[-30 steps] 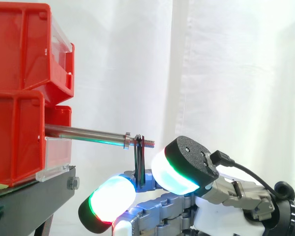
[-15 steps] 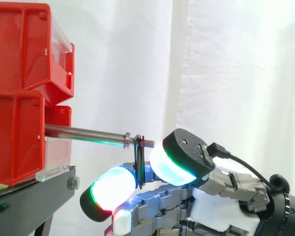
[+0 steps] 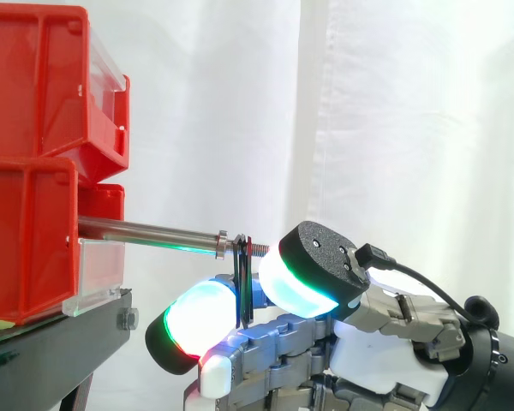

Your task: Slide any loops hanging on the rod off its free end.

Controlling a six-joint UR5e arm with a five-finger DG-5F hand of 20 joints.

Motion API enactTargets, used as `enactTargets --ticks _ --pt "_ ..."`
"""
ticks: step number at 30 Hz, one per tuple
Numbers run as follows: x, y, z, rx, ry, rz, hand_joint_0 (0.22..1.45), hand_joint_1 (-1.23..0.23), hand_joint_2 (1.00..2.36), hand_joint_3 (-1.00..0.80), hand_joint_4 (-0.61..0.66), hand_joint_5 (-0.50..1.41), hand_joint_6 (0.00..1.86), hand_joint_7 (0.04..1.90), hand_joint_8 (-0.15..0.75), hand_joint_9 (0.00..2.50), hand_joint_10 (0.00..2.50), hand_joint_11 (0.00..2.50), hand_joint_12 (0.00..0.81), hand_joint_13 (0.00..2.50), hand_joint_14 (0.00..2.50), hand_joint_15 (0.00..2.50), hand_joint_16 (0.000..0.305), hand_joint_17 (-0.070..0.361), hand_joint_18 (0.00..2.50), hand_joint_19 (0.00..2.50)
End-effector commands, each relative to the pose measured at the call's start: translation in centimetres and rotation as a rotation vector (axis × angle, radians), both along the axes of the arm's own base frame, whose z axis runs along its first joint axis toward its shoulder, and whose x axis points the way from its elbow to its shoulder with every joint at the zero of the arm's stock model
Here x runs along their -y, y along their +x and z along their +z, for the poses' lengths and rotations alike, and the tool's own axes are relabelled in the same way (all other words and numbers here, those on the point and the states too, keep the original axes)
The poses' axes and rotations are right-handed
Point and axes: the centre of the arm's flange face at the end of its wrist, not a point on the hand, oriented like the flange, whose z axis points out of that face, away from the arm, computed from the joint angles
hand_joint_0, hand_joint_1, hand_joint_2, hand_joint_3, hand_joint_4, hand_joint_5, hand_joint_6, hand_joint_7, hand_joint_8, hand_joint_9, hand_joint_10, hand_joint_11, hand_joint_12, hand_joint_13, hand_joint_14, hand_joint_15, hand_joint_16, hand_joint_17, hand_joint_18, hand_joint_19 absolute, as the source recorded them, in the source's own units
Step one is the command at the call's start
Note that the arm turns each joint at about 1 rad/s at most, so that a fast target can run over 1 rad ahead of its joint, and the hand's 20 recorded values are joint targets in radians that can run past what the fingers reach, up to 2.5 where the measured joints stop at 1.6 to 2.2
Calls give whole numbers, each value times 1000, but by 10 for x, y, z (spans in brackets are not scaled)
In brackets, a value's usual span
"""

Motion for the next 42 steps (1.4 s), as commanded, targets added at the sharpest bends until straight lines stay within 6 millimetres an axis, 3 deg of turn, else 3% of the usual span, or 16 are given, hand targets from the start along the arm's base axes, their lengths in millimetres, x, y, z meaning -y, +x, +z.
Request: enactTargets --ticks 1,8,18,29,42 --pt "0 0 0 1 -3 5 621 -689 1017 -326 199 -152 652 1041 277 891 13 377 368 825 15 373 49 110 572 436" --pt "4 0 1 3 -6 10 629 -727 1019 -291 188 -189 801 880 279 887 13 389 367 831 16 384 50 112 585 444" --pt "11 0 3 9 -17 22 636 -763 1024 -224 111 -203 898 806 271 895 14 424 360 843 17 400 51 114 603 462" --pt "18 -1 4 11 -29 42 630 -741 1029 -27 -11 -178 924 982 268 968 15 454 355 848 17 406 52 117 623 482" --pt "22 -3 13 3 -51 69 628 -735 1027 -31 18 -176 923 990 273 988 16 465 358 855 18 409 53 119 629 487"
